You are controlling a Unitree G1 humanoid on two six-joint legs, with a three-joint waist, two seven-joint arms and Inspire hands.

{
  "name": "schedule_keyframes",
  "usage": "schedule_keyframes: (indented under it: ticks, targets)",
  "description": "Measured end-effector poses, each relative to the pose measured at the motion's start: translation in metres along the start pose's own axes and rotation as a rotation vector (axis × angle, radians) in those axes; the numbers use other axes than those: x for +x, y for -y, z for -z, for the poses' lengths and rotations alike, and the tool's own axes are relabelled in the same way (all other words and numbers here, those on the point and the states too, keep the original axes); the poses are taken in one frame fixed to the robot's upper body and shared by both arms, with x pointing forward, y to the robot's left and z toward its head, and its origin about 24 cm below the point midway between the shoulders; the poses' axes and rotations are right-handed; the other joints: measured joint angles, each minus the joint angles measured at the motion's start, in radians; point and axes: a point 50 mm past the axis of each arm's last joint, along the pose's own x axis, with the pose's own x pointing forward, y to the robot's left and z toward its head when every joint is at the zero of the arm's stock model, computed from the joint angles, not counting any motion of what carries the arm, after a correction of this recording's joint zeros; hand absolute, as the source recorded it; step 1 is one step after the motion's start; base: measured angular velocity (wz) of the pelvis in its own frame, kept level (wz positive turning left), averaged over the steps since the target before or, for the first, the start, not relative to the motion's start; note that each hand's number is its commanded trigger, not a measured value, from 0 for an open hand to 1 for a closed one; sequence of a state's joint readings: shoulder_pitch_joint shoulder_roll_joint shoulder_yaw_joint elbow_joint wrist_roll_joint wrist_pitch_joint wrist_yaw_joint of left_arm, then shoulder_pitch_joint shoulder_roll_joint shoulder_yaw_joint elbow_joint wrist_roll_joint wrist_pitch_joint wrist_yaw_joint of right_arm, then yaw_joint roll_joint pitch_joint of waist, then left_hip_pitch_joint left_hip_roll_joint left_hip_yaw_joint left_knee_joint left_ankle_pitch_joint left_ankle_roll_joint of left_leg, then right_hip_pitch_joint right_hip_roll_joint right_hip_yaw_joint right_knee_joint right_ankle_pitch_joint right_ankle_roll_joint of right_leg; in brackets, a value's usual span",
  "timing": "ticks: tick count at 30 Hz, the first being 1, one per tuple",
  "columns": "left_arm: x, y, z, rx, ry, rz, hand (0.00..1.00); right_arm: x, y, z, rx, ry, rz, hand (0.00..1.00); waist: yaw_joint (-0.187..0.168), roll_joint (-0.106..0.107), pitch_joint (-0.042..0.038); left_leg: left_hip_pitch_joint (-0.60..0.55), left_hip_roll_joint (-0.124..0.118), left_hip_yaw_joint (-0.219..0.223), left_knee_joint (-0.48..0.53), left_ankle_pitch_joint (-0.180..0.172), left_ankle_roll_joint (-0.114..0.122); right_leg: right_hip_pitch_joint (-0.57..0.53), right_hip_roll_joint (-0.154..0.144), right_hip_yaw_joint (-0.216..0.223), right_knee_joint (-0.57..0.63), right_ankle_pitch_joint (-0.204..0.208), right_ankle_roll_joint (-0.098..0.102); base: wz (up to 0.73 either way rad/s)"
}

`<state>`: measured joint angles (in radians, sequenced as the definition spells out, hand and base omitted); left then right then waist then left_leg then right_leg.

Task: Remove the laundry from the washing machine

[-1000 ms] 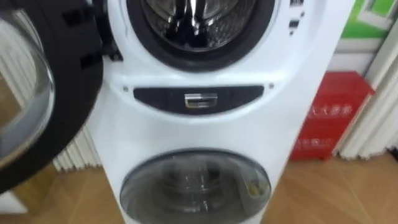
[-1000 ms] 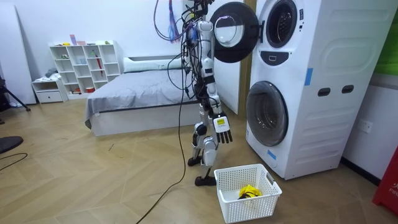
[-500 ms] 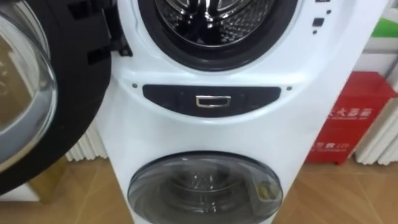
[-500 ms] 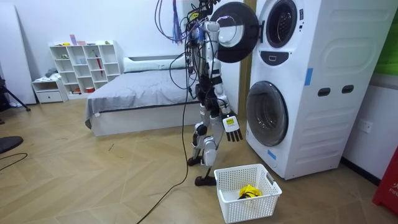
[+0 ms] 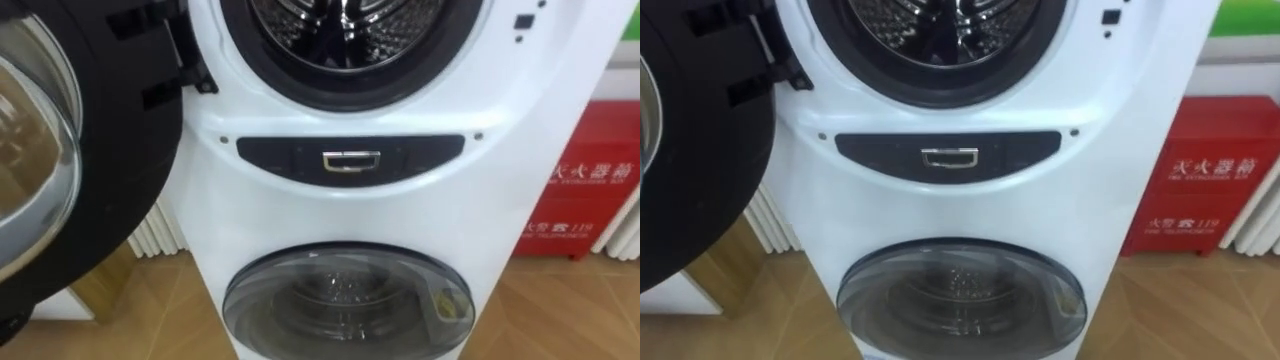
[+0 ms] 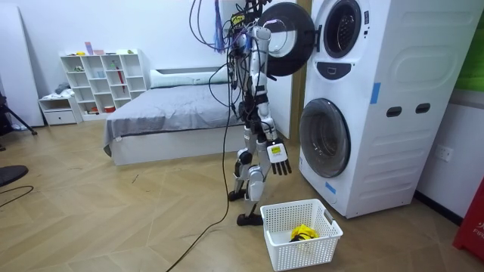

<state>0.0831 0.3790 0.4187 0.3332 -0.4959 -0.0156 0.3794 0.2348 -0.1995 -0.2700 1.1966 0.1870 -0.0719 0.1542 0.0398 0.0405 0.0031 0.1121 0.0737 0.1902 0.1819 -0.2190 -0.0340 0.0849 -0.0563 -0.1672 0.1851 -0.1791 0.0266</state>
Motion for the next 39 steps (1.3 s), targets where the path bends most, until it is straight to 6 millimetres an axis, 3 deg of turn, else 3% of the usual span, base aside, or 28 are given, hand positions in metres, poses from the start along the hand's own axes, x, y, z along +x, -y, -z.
schedule_keyframes:
  ticks: [5, 9, 14, 16, 22, 26, 30, 35, 39]
  targets:
    - [0.001, -0.003, -0.003, 0.014, 0.002, -0.045, 0.00, -0.001, 0.003, 0.000, -0.022, 0.005, 0.005, 0.00, -0.003, -0.002, 0.0020, -0.001, 0.002, -0.005, 0.002, 0.000, 0.000, 0.007, 0.003, 0.002, -0.017, 0.003, -0.003, 0.00]
    - [0.002, -0.005, -0.006, 0.051, 0.020, -0.068, 0.00, -0.006, 0.010, 0.015, -0.051, -0.046, 0.013, 0.00, -0.004, -0.004, 0.0030, 0.000, 0.002, -0.006, 0.003, 0.000, -0.001, 0.007, 0.005, 0.004, -0.016, 0.003, -0.004, 0.00]
    - [0.004, -0.003, -0.013, 0.125, 0.057, -0.062, 0.00, -0.007, 0.013, 0.019, -0.065, -0.077, 0.021, 0.00, -0.011, -0.017, 0.0119, -0.005, 0.002, -0.010, 0.009, 0.000, -0.001, 0.007, 0.004, 0.003, -0.013, 0.004, -0.004, 0.02]
    - [0.006, -0.002, -0.018, 0.144, 0.076, -0.048, 0.00, -0.006, 0.012, 0.018, -0.068, -0.078, 0.018, 0.00, -0.023, -0.028, 0.0186, -0.017, 0.001, -0.033, 0.018, 0.000, -0.001, 0.004, 0.004, -0.005, -0.012, 0.004, -0.004, 0.15]
    - [0.007, -0.003, -0.019, 0.140, 0.074, -0.048, 0.00, -0.006, 0.013, 0.017, -0.085, -0.084, 0.003, 0.00, -0.027, -0.031, 0.0203, -0.021, 0.000, -0.039, 0.015, 0.000, -0.001, 0.002, 0.005, -0.009, -0.014, 0.005, -0.006, 0.01]
    - [0.008, -0.005, -0.016, 0.148, 0.059, -0.033, 0.00, -0.008, 0.018, 0.019, -0.102, -0.091, 0.014, 0.00, -0.006, -0.018, 0.0133, -0.015, 0.001, -0.026, 0.006, 0.000, -0.001, -0.002, 0.006, 0.000, -0.011, 0.005, -0.006, -0.08]
    - [0.013, -0.013, -0.011, 0.157, 0.018, -0.006, 0.00, -0.009, 0.026, 0.013, -0.116, -0.074, 0.038, 0.00, 0.010, 0.003, 0.0013, -0.011, 0.001, -0.024, 0.007, 0.000, -0.001, -0.002, 0.008, 0.009, -0.013, 0.006, -0.006, -0.07]
    - [0.015, -0.016, -0.008, 0.161, -0.009, 0.022, 0.00, -0.011, 0.033, 0.014, -0.138, -0.082, 0.066, 0.00, 0.023, 0.016, 0.0007, 0.000, 0.001, -0.028, 0.005, 0.000, -0.001, 0.004, 0.009, 0.017, -0.014, 0.006, -0.006, -0.06]
    - [0.018, -0.024, -0.005, 0.121, -0.047, 0.006, 0.00, -0.011, 0.033, 0.016, -0.136, -0.102, 0.073, 0.00, 0.025, 0.023, -0.0043, 0.005, 0.001, -0.025, 0.004, 0.000, -0.001, 0.004, 0.009, 0.021, -0.010, 0.006, -0.006, -0.05]
